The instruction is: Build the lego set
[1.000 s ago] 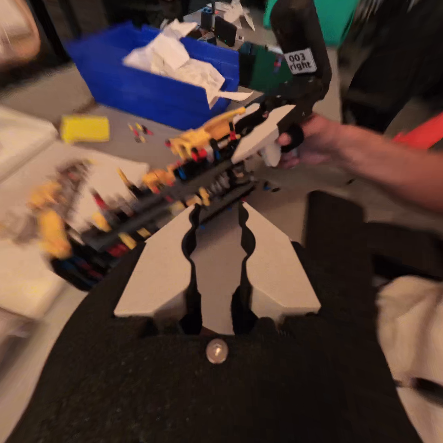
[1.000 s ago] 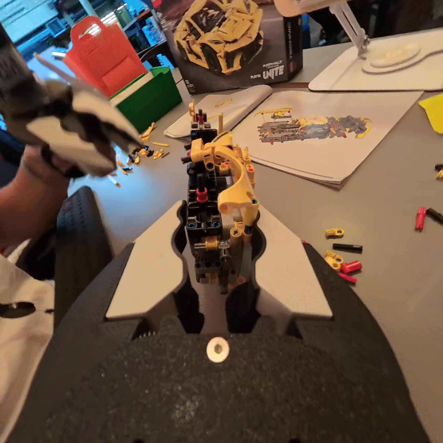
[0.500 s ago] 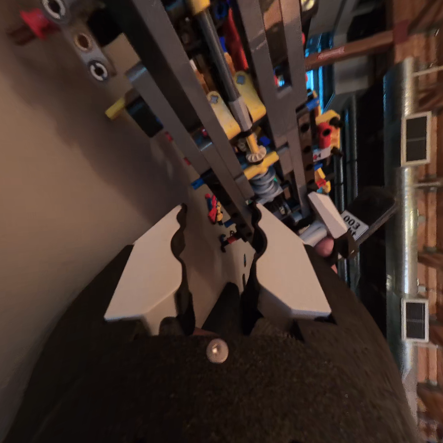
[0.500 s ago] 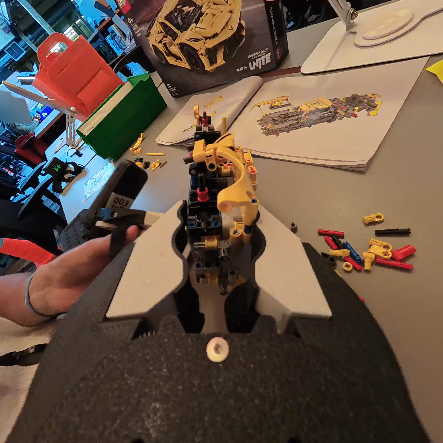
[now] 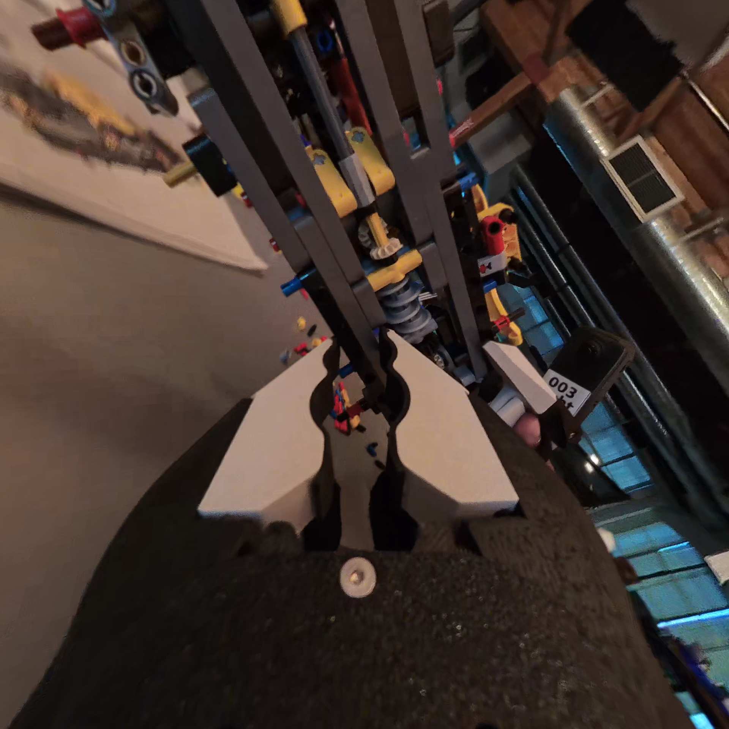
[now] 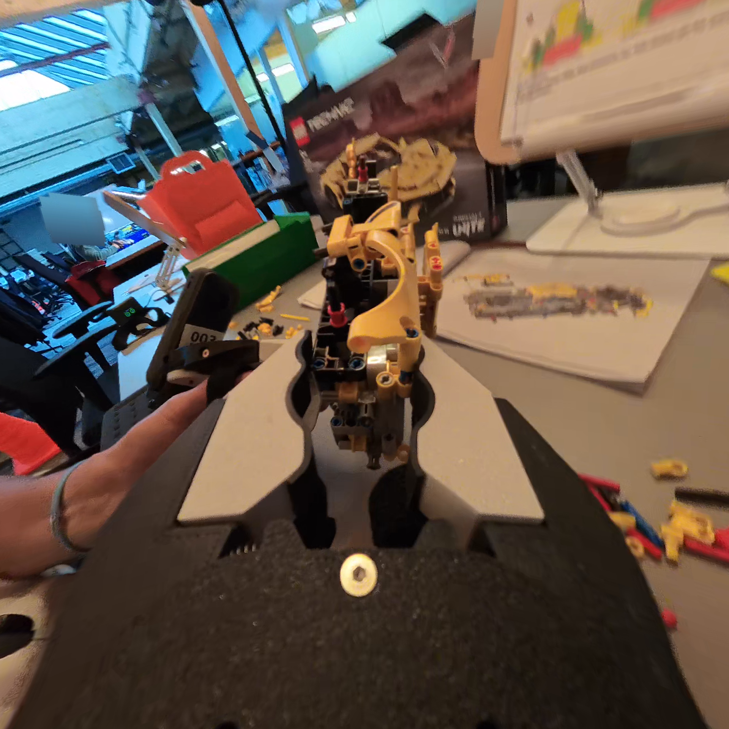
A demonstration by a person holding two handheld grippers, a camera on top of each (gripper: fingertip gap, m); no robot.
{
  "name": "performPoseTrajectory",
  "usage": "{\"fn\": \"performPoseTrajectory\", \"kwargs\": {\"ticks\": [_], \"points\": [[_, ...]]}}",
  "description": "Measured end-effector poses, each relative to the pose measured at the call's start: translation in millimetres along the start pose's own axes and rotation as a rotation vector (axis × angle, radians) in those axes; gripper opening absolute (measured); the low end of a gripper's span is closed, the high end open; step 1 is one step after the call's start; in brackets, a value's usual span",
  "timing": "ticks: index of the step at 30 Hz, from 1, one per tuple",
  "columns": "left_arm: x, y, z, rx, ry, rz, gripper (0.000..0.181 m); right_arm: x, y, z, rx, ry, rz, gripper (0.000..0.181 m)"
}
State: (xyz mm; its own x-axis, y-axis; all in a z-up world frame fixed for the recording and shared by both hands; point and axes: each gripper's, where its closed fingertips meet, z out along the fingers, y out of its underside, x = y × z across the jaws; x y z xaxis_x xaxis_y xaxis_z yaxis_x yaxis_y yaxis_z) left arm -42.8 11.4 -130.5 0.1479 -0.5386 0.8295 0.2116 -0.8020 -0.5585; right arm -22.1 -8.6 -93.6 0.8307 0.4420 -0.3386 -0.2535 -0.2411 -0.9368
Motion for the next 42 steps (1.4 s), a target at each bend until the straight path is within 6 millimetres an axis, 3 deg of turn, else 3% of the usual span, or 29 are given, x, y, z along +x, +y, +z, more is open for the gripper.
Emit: {"fn": "performPoseTrajectory", "kwargs": {"ticks": [2,6,11,14,17,20,23,28,34,39,42], "points": [[9,-15,-4,0.013,0.034,0.092,0.02,-10,-10,3,0.042,-0.027,-0.056,0.047],[18,-43,-16,0.007,0.051,0.31,0.019,-31,-22,8,0.071,-0.145,-0.047,0.064],[11,-62,-31,-0.059,0.012,0.524,0.017,-25,-43,5,0.064,-0.113,-0.129,0.072],[5,-62,-33,-0.094,-0.02,0.58,0.017,-25,-21,29,-0.121,-0.111,-0.157,0.075],[-9,-61,-35,-0.106,-0.097,0.609,0.016,-35,-26,38,-0.1,-0.135,-0.107,0.069],[-21,-60,-37,-0.098,-0.149,0.575,0.015,-17,-6,47,-0.183,-0.01,-0.106,0.051],[-32,-52,-38,-0.121,-0.182,0.559,0.016,-9,6,50,-0.177,-0.025,0.045,0.049],[-24,-56,-48,-0.063,-0.194,0.649,0.016,-13,5,51,-0.111,-0.14,0.181,0.046],[-24,-66,-66,-0.022,-0.346,0.911,0.017,-19,19,65,-0.156,-0.21,0.358,0.047],[-28,-61,-83,-0.007,-0.376,0.9,0.017,-29,29,70,-0.151,-0.313,0.418,0.044],[-30,-60,-94,0.007,-0.338,0.772,0.017,-41,29,69,-0.14,-0.401,0.416,0.043]]}}
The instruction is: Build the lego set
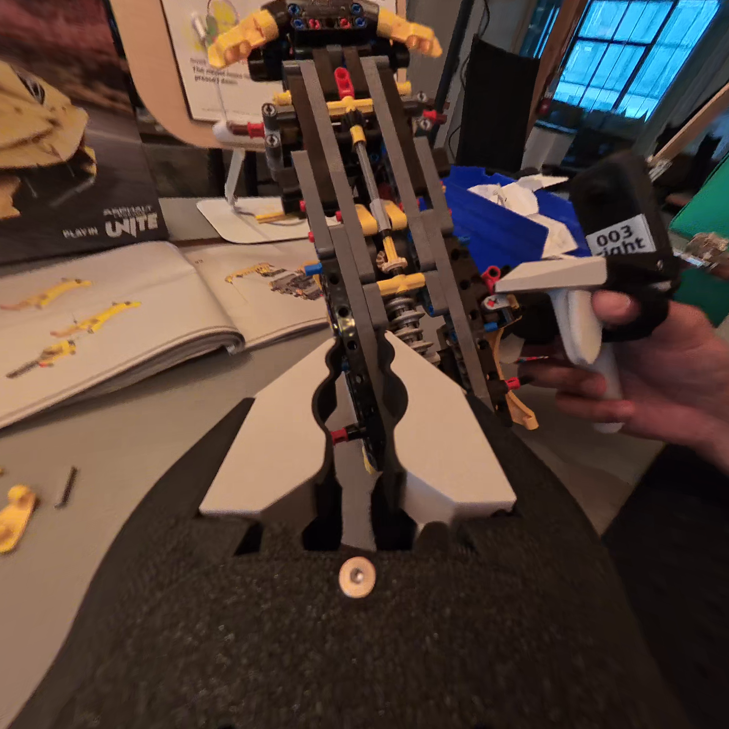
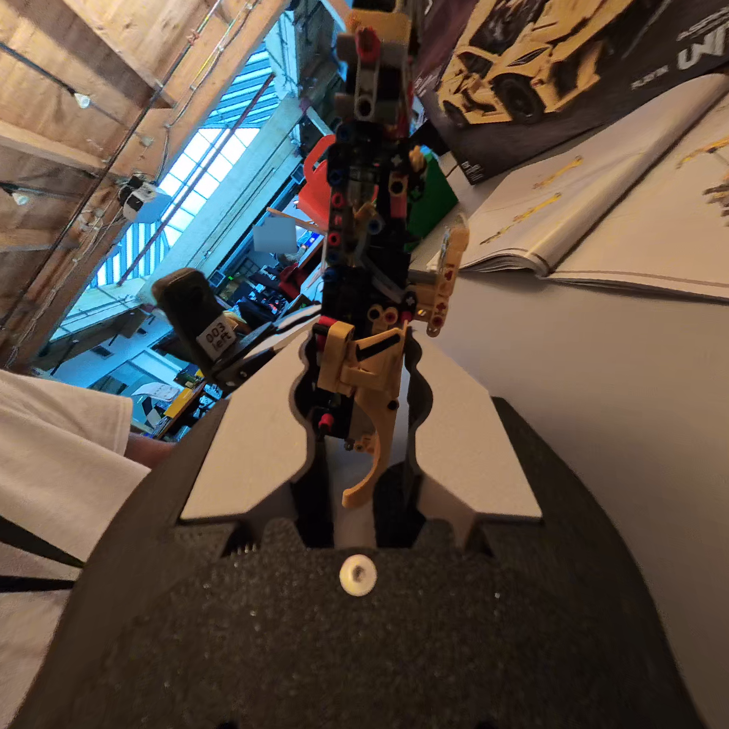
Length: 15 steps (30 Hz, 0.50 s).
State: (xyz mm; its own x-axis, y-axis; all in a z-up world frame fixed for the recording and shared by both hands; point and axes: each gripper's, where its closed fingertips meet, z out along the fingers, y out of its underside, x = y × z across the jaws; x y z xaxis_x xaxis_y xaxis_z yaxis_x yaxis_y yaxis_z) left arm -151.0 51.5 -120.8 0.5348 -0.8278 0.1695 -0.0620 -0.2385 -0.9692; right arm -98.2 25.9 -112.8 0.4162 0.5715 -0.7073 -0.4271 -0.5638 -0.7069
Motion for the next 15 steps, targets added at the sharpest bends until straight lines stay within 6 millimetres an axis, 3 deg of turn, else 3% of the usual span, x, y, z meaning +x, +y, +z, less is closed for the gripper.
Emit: {"fn": "performPoseTrajectory", "kwargs": {"ticks": [4,15], "points": [[-6,8,-2,-0.004,0.005,-0.099,0.016,-2,2,6,-0.005,-0.006,-0.037,0.044],[-8,16,-4,-0.033,-0.059,-0.018,0.016,8,10,11,-0.035,0.08,-0.063,0.045]]}}
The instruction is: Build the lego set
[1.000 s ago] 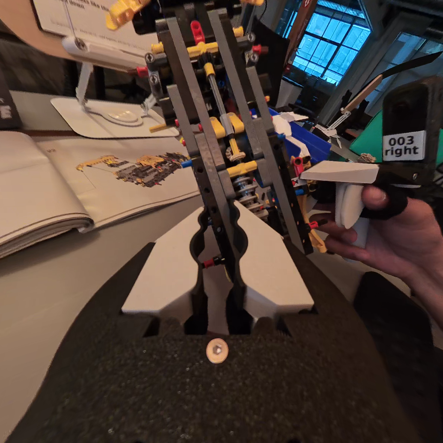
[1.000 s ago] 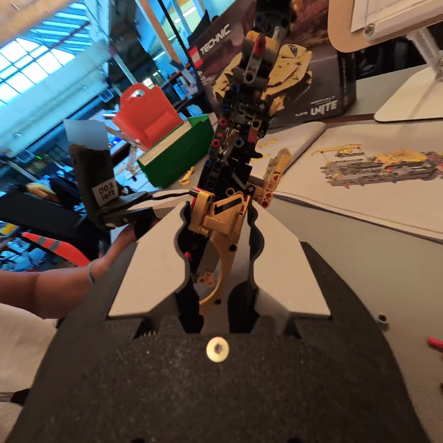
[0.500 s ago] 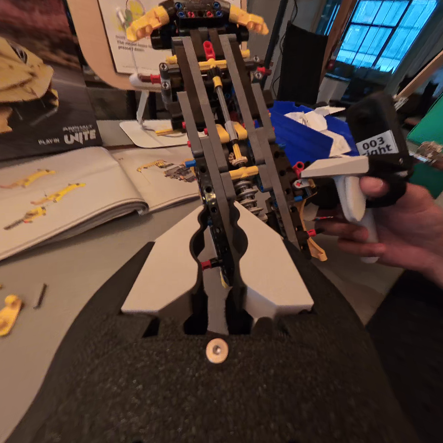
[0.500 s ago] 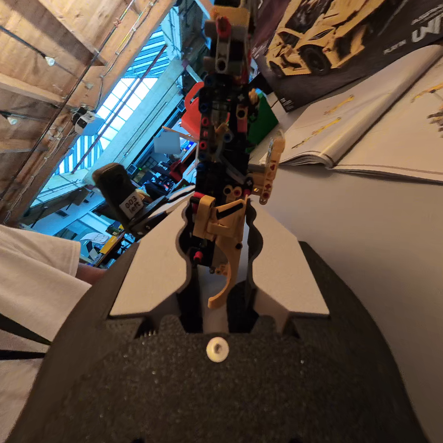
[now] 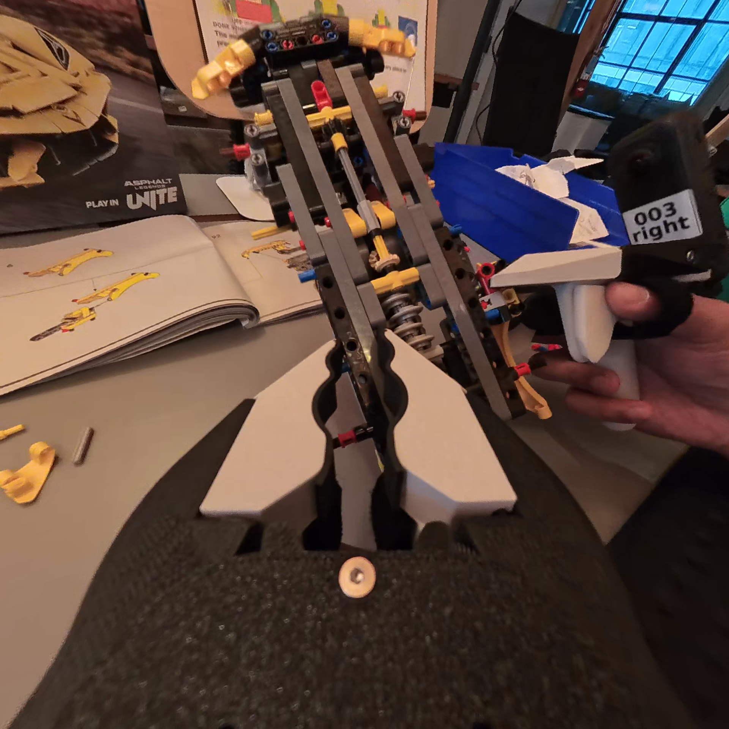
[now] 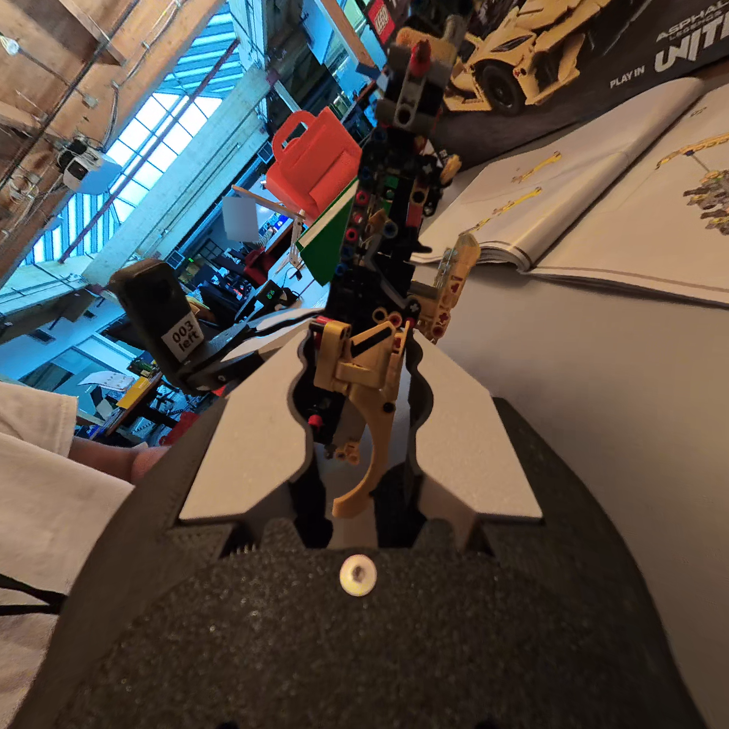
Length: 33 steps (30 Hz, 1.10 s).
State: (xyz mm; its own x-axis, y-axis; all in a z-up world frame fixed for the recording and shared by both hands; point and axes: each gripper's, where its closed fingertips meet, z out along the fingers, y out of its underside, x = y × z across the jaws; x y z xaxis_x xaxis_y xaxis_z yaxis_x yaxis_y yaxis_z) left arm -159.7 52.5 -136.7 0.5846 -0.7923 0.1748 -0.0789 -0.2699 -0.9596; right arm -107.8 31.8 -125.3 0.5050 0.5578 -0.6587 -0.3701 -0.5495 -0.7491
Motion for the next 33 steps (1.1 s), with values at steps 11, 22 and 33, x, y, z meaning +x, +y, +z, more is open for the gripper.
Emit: {"fn": "performPoseTrajectory", "kwargs": {"ticks": [11,22,33], "points": [[11,-26,-27,0.034,0.25,-0.217,0.025,-31,-20,0,0.113,-0.246,0.049,0.041],[-6,12,-9,-0.113,0.18,-0.157,0.021,13,13,10,-0.032,-0.086,0.277,0.042],[-8,11,-9,-0.087,0.187,-0.134,0.0,42,37,9,-0.167,0.045,0.24,0.06]]}}
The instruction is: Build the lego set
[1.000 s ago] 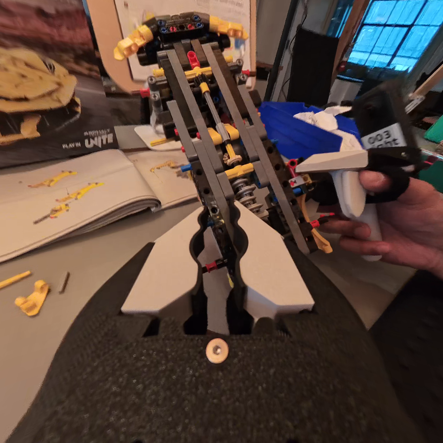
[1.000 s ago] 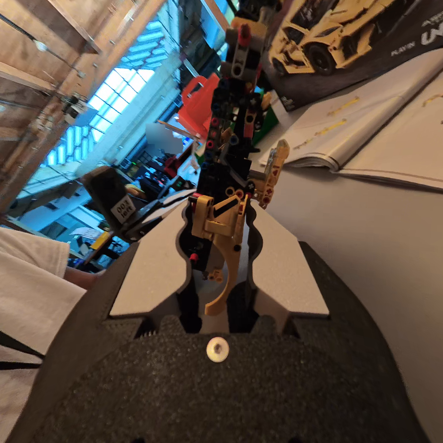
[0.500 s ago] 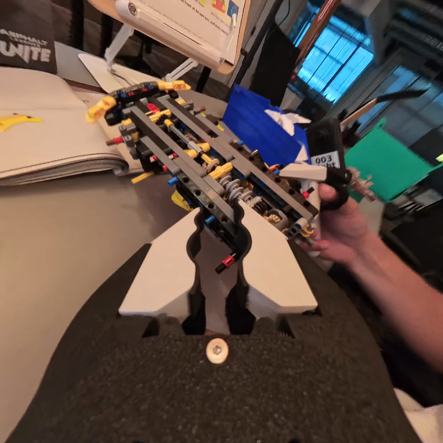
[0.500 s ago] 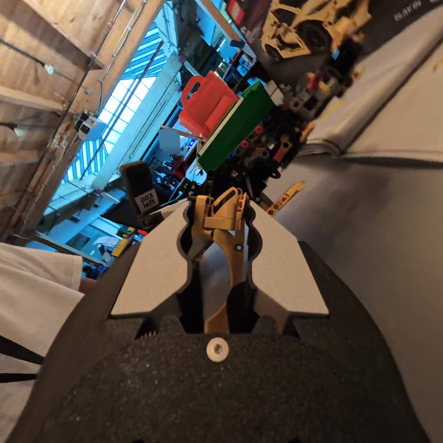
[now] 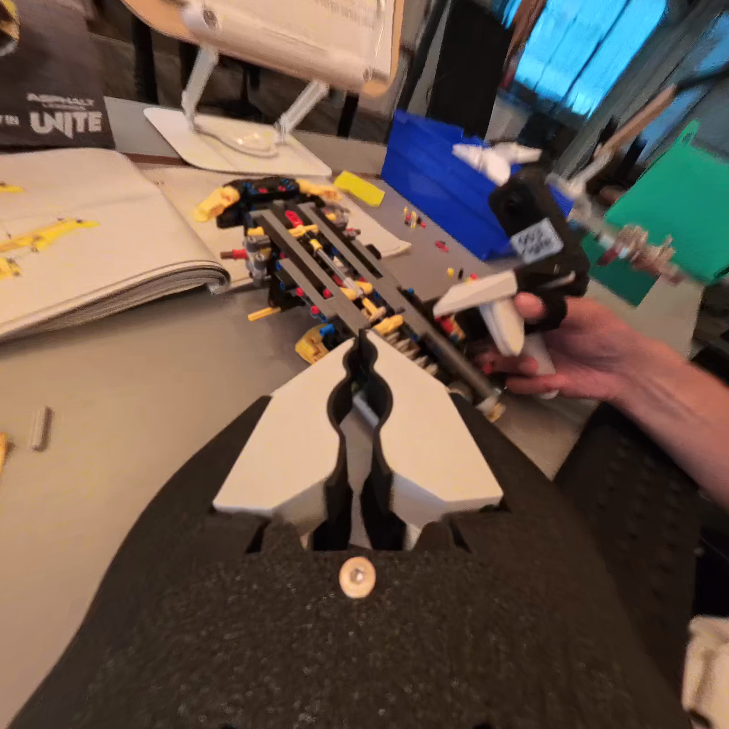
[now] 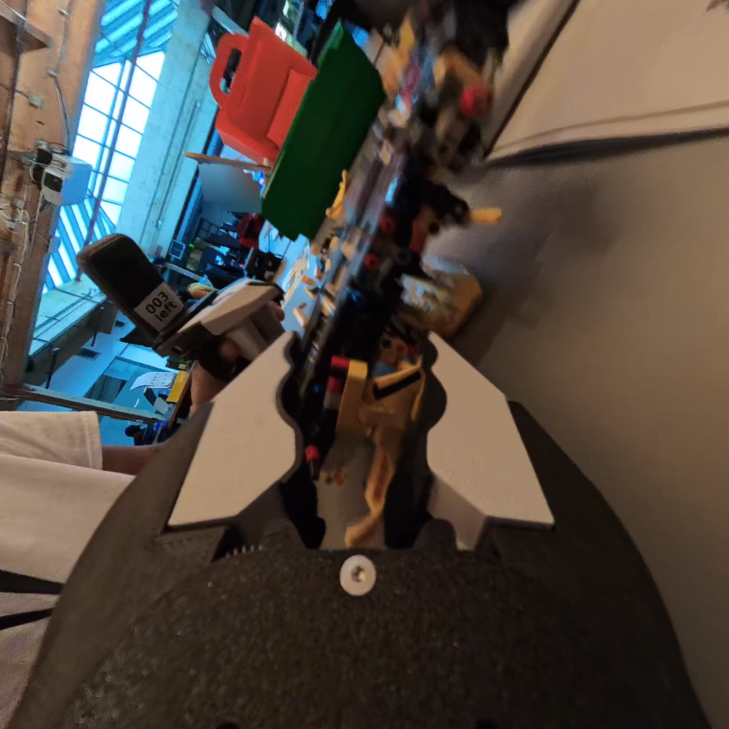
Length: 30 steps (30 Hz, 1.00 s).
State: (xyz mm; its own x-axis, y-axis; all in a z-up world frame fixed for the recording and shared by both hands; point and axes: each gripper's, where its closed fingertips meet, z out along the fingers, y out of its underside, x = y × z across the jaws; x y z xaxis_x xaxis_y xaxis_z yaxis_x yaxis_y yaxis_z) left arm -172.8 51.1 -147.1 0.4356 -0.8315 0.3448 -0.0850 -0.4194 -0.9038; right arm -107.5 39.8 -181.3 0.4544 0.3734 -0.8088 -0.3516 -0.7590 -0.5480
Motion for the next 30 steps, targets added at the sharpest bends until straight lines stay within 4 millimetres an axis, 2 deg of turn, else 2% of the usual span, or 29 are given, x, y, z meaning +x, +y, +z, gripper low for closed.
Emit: {"fn": "performPoseTrajectory", "kwargs": {"ticks": [1,3,6,8,11,14,18,21,23,25,28,30], "points": [[0,2,1,-0.037,-0.025,0.074,0.0,-3,-5,-3,0.019,-0.029,0.006,0.047],[1,6,4,-0.053,-0.057,0.161,0.0,-6,-1,-2,-0.025,-0.082,0.03,0.039],[7,14,6,-0.084,-0.006,0.132,0.0,-1,2,-2,-0.073,-0.048,0.025,0.038],[9,10,2,-0.072,0.012,0.105,0.0,-2,0,-2,-0.082,-0.038,0.022,0.034],[6,14,2,-0.143,0.047,0.051,0.002,0,4,1,-0.146,-0.064,0.109,0.034],[5,26,7,-0.236,0.132,-0.063,0.031,-2,7,5,-0.205,-0.106,0.183,0.03],[11,31,10,-0.274,0.279,-0.301,0.032,-5,3,6,-0.212,-0.084,0.101,0.027],[2,29,7,-0.268,0.323,-0.415,0.044,-11,1,2,-0.201,-0.057,-0.064,0.026],[-4,31,9,-0.267,0.344,-0.455,0.058,-20,0,0,-0.187,-0.102,-0.091,0.026],[3,33,13,-0.28,0.418,-0.486,0.075,-27,-2,-2,-0.16,-0.15,-0.083,0.025],[27,24,18,-0.251,0.561,-0.533,0.099,-30,-5,-1,-0.126,-0.174,-0.074,0.025],[27,22,26,-0.248,0.535,-0.505,0.099,-29,-8,0,-0.107,-0.14,-0.118,0.025]]}}
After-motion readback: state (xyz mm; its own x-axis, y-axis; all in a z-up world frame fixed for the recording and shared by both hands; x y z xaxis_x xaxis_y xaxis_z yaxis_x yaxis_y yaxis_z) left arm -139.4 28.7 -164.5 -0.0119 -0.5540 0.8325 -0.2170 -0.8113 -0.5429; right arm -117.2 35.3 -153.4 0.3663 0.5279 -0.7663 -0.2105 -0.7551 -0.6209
